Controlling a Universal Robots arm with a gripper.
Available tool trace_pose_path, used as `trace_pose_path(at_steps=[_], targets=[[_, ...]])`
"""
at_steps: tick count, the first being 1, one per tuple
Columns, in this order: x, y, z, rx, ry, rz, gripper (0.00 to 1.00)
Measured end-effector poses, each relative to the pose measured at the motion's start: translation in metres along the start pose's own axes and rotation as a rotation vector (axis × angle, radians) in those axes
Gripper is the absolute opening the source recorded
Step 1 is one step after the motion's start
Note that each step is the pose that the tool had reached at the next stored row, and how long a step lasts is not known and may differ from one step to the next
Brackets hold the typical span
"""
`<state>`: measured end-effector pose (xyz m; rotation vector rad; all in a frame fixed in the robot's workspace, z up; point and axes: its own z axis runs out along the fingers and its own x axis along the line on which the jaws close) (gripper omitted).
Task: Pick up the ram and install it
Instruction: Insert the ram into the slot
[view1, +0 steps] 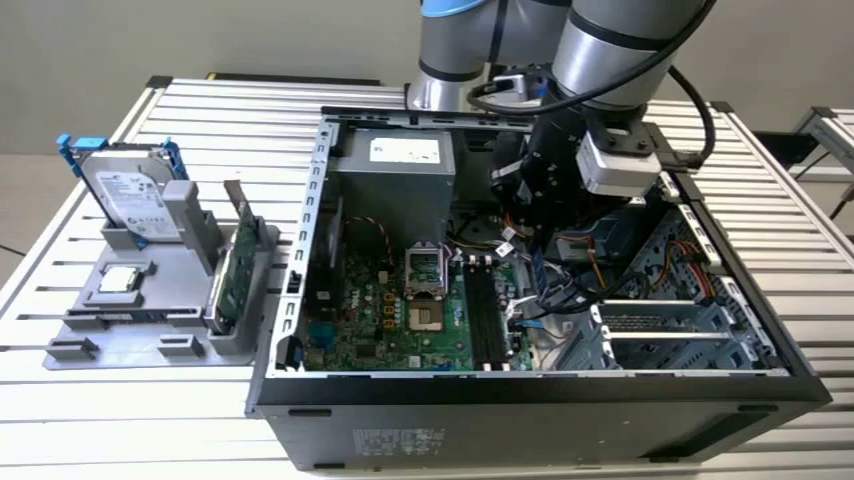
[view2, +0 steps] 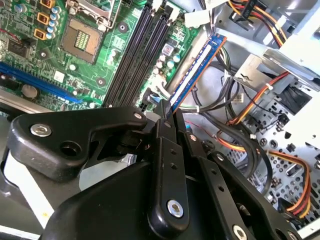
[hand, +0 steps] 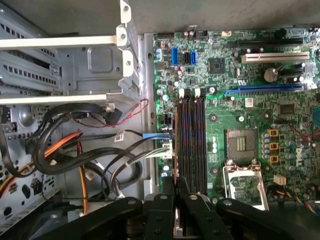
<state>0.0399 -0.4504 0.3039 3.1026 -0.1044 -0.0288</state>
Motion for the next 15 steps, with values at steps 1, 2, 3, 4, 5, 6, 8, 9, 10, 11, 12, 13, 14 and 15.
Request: trace_pose_path(at_steps=[1, 2, 3, 4, 5, 6, 8, 9, 10, 11, 12, 13, 14, 15], targets=[[-0.0002, 0.0001, 0.0006, 0.0000, 0.0000, 0.000, 0.00], [-0.0005, 0.0001, 0.0018, 0.0000, 0.0000, 0.000, 0.00], [-0.0010, 0.0001, 0.0030, 0.0002, 0.0000, 0.000, 0.00], [-0.0019, 0.0002, 0.0037, 0.0001, 0.0000, -0.002, 0.00], [-0.0027, 0.0002, 0.0047, 0.0000, 0.0001, -0.003, 0.00], [-0.0036, 0.0003, 0.0057, 0.0000, 0.0001, -0.004, 0.00], [-0.0047, 0.0012, 0.0071, -0.0002, 0.0002, -0.007, 0.00], [-0.0049, 0.0016, 0.0080, -0.0002, 0.0003, -0.010, 0.00], [-0.0049, 0.0021, 0.0089, -0.0003, 0.0004, -0.013, 0.00], [-0.0050, 0.0026, 0.0099, -0.0003, 0.0006, -0.017, 0.00], [-0.0049, 0.0032, 0.0108, -0.0003, 0.0007, -0.020, 0.00], [-0.0050, 0.0038, 0.0118, -0.0005, 0.0009, -0.024, 0.00], [-0.0050, 0.0039, 0.0128, -0.0002, 0.0010, -0.028, 0.00], [-0.0050, 0.0040, 0.0136, -0.0003, 0.0012, -0.031, 0.00]])
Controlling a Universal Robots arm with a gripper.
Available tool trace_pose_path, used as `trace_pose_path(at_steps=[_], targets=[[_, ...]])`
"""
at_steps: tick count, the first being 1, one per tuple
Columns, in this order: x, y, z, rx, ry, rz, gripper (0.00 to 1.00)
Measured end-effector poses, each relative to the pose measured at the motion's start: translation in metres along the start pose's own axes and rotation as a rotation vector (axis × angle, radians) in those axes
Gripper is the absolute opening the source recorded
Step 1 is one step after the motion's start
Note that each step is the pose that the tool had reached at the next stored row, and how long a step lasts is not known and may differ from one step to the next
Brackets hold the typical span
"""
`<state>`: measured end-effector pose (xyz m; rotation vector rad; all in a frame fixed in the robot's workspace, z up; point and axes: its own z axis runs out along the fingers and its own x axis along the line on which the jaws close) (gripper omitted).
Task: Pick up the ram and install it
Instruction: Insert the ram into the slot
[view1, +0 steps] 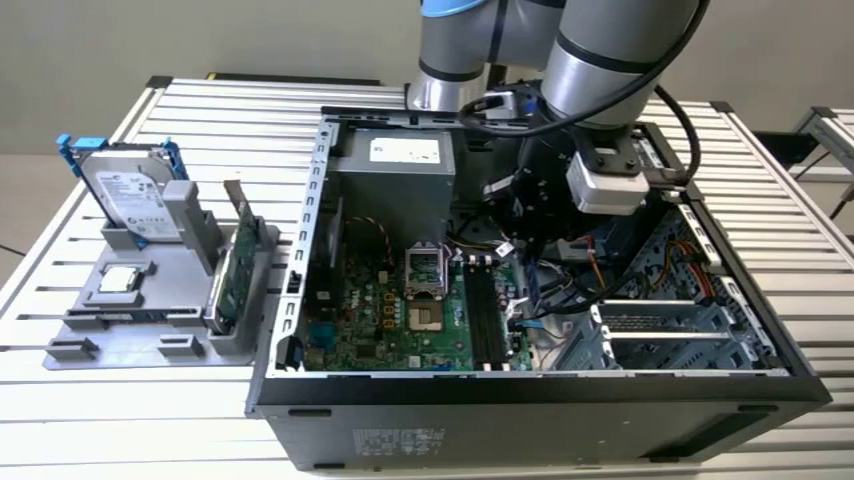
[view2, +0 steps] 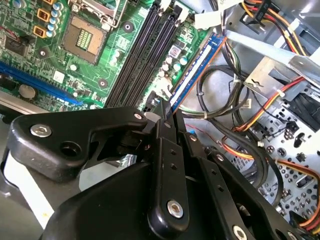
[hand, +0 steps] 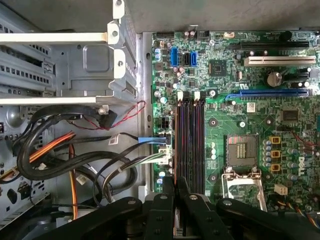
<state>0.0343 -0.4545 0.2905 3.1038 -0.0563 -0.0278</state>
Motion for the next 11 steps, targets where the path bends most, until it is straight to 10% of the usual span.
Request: trace_pose_path(at_steps=[11], targets=[[-0.0008, -0.0001, 0.0056, -0.0046, -0.0014, -0.014, 0.00]])
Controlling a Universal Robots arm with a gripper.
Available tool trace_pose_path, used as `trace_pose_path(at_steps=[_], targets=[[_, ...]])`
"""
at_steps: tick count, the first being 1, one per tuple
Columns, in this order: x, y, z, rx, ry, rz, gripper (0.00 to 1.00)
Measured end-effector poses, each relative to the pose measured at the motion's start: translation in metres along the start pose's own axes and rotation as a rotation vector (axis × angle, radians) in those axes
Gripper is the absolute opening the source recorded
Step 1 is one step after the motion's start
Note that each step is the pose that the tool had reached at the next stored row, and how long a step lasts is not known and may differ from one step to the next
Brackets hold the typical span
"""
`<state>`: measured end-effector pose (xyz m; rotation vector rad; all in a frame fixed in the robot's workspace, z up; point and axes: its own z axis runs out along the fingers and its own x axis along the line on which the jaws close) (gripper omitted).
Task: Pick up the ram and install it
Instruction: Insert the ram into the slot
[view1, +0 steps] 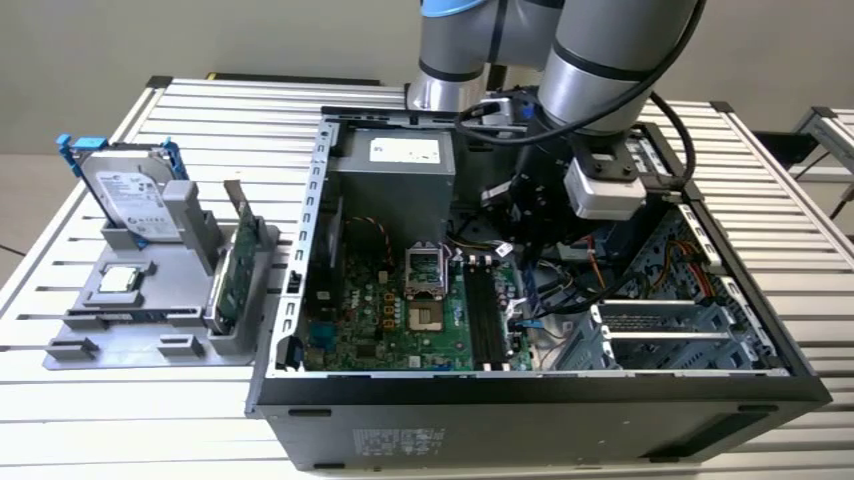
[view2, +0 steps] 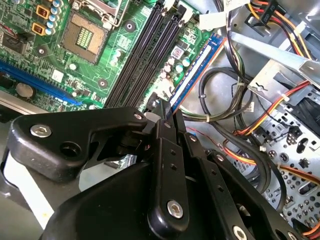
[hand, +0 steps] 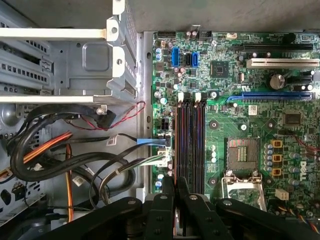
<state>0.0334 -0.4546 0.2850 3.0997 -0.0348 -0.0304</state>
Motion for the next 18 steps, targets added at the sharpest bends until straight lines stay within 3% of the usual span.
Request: trace_pose_path(at_steps=[18], targets=[[0.0004, -0.0003, 0.0188, -0.0005, -0.0001, 0.000, 0.00]])
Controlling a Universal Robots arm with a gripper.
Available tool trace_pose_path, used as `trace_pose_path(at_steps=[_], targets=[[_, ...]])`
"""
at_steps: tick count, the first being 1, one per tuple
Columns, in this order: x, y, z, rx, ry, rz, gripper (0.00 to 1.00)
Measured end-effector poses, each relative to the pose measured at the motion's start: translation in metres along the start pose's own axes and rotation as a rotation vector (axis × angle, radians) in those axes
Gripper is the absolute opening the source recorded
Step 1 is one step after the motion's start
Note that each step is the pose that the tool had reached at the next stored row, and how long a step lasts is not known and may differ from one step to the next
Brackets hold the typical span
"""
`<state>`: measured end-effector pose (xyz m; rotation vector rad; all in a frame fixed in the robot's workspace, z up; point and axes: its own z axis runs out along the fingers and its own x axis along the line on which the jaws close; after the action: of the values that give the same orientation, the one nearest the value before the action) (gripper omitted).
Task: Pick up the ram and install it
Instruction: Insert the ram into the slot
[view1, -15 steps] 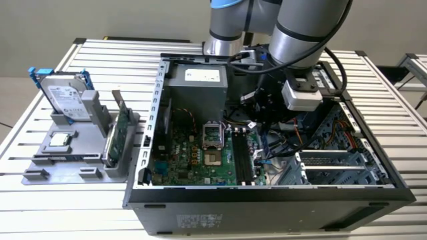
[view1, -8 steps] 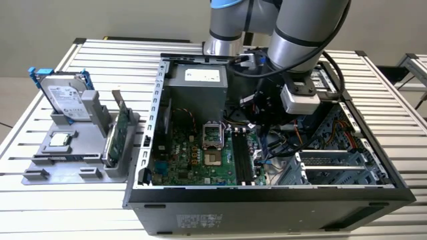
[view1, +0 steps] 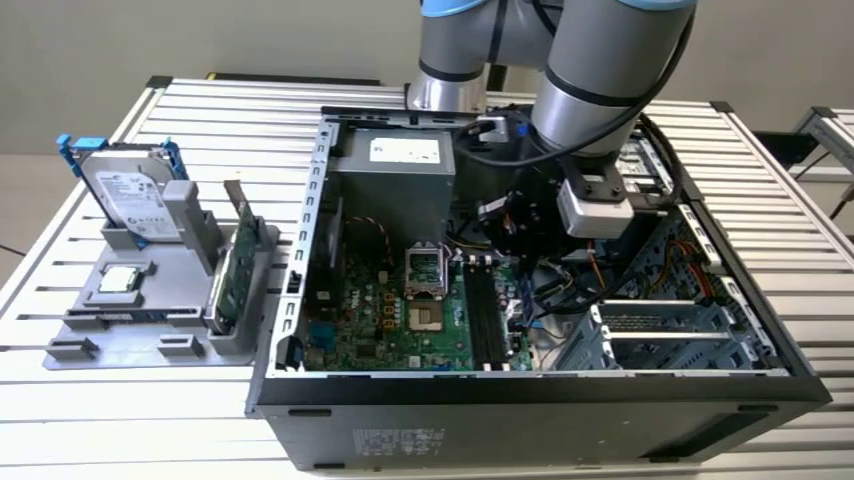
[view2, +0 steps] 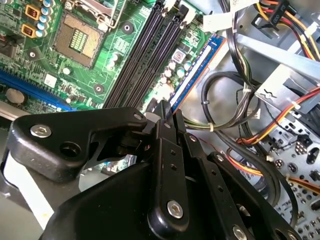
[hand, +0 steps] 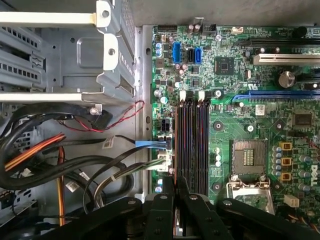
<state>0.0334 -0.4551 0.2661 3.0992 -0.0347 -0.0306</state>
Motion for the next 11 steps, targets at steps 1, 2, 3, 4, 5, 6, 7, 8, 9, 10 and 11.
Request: trace_pose_path(at_steps=[1, 2, 3, 4, 5, 6, 7, 8, 9, 10, 11], targets=[[0.0000, 0.0000, 0.0010, 0.0000, 0.0000, 0.000, 0.00], [0.0001, -0.0001, 0.0020, 0.0001, 0.0000, 0.000, 0.00], [0.0000, -0.0001, 0.0029, 0.0001, 0.0000, 0.000, 0.00], [0.0001, -0.0001, 0.0037, 0.0000, 0.0000, 0.000, 0.00], [0.0001, -0.0001, 0.0046, 0.0000, 0.0000, 0.000, 0.00], [-0.0001, -0.0001, 0.0065, 0.0000, 0.0000, 0.000, 0.00], [-0.0005, -0.0002, 0.0091, 0.0000, 0.0000, 0.000, 0.00], [-0.0007, -0.0002, 0.0099, 0.0001, 0.0000, 0.000, 0.00], [-0.0009, -0.0002, 0.0106, 0.0000, 0.0000, 0.000, 0.00], [-0.0012, -0.0002, 0.0116, -0.0001, 0.0000, 0.000, 0.00], [-0.0014, -0.0003, 0.0129, 0.0000, 0.0000, 0.000, 0.00]])
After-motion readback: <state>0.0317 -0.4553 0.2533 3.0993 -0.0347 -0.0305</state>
